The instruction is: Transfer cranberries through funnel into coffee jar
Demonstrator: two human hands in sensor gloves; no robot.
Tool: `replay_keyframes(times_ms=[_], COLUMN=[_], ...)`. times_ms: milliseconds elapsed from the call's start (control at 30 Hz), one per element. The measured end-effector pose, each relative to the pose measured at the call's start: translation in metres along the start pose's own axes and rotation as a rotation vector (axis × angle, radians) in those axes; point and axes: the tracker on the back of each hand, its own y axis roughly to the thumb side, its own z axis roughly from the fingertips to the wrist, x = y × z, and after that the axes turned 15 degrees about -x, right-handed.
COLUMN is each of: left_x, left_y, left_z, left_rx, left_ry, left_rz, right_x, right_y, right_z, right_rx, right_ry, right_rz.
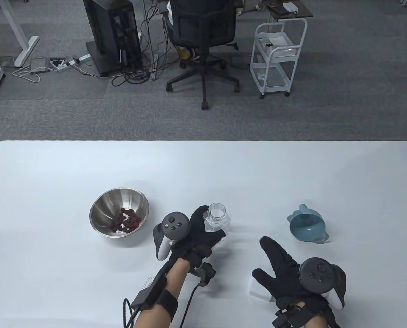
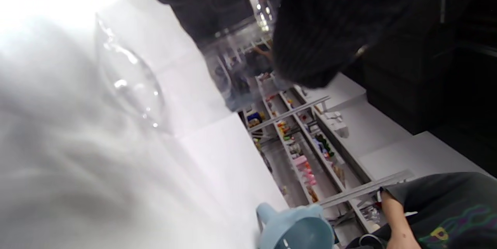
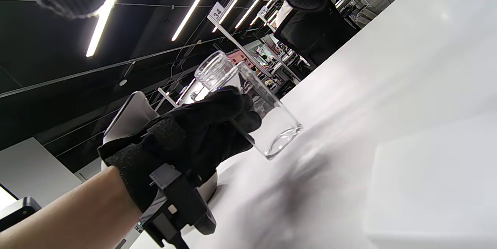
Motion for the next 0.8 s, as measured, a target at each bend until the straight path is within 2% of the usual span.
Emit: replay_keyframes(times_ms=[400,633,800], left_x=[0.015,0.012,0.002], left_y=[-0.011,-0.016,-0.017], left_z=[-0.007,-0.002,0.015], left_rx=[-0.035,-0.048,-0.032], left_ry=[-0.022,-0.016,-0.019], left_rz=[-0.04,-0.133,-0.164], right_x=[0.0,-0.003,0.001], right_y=[0.0,-0.001,-0.001], right_z=[0.0,-0.001,-0.002], right_rx=[0.005,-0.002,-0.009], right_ry=[0.005,0.027,0.001], right_rz=[0.0,0.008,-0.01])
